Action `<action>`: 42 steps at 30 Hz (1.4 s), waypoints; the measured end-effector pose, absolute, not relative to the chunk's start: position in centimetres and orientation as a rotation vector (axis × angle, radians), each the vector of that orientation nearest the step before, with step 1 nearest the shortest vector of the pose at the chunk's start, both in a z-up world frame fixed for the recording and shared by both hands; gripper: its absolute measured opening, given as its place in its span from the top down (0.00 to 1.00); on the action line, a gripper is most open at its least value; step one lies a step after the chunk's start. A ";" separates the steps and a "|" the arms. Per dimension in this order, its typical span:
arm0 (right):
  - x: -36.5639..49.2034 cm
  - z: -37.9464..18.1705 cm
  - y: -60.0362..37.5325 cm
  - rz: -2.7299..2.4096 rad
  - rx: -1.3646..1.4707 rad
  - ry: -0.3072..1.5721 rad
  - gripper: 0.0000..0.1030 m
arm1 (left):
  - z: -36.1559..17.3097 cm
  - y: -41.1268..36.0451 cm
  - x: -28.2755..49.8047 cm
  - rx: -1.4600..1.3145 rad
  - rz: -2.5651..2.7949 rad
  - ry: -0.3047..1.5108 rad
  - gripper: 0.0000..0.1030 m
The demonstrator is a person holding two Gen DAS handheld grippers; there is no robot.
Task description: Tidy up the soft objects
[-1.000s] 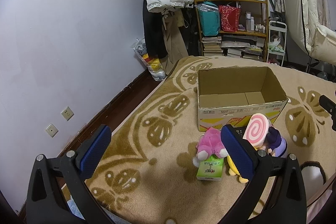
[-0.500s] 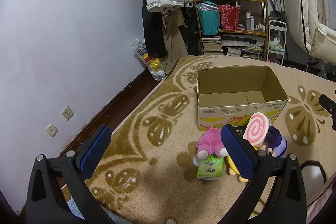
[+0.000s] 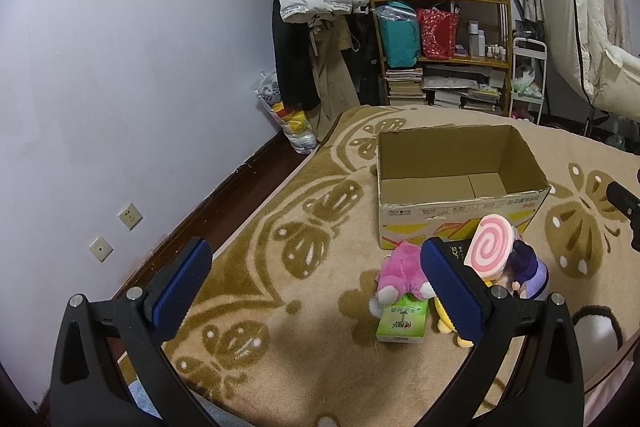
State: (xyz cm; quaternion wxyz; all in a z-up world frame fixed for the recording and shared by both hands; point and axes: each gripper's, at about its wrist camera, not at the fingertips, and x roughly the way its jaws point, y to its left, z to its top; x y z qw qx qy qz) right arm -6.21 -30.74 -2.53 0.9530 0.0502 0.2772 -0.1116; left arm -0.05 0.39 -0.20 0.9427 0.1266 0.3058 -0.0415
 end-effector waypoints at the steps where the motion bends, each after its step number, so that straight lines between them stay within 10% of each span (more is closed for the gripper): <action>1: -6.0 -2.4 -30.5 -0.223 0.096 0.565 0.00 | -0.2 0.4 -0.1 0.260 -0.087 0.623 0.00; 42: 0.8 -6.9 -28.7 -0.096 0.050 0.736 0.00 | -5.2 -2.3 8.7 0.227 -0.213 0.887 0.00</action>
